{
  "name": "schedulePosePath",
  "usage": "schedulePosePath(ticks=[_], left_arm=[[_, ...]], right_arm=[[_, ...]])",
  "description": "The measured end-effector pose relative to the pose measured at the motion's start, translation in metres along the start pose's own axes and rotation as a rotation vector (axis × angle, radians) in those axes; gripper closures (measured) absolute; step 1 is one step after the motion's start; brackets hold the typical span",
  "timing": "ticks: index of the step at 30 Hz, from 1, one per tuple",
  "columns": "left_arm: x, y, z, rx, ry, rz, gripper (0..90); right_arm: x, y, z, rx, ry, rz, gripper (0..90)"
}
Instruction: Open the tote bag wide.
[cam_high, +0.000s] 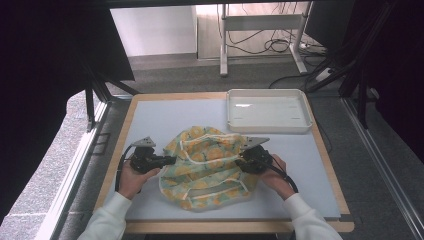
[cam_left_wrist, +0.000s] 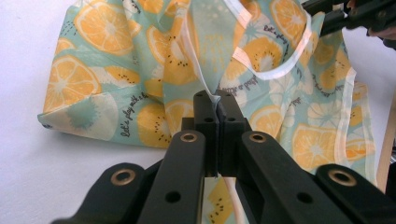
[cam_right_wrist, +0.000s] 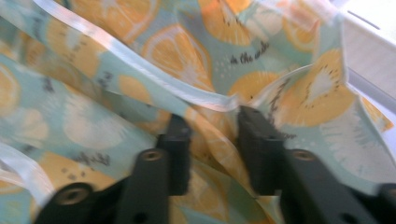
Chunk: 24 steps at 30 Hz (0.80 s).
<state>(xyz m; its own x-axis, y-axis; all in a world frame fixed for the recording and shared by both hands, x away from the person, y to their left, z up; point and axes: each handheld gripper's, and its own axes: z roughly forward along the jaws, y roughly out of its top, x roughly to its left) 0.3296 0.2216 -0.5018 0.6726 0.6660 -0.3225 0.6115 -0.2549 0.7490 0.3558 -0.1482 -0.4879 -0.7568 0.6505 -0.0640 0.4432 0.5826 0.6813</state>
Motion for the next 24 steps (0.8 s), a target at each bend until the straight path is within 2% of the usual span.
schedulePosePath(ticks=[3, 7, 15, 24], left_arm=[[0.0, 0.0, 0.0, 0.001, -0.001, 0.001, 90.0], [0.0, 0.0, -0.001, -0.002, -0.003, 0.002, 90.0], [-0.001, 0.001, -0.003, -0.018, 0.004, -0.001, 90.0], [-0.005, 0.004, -0.004, -0.031, 0.011, 0.019, 90.0]], right_arm=[[-0.003, 0.001, -0.004, -0.032, 0.029, 0.038, 81.5], [-0.007, 0.002, -0.005, -0.045, 0.054, 0.063, 86.8], [-0.006, 0.006, -0.009, -0.072, 0.068, 0.054, 88.0], [-0.004, 0.015, -0.017, -0.119, 0.066, 0.047, 88.4]])
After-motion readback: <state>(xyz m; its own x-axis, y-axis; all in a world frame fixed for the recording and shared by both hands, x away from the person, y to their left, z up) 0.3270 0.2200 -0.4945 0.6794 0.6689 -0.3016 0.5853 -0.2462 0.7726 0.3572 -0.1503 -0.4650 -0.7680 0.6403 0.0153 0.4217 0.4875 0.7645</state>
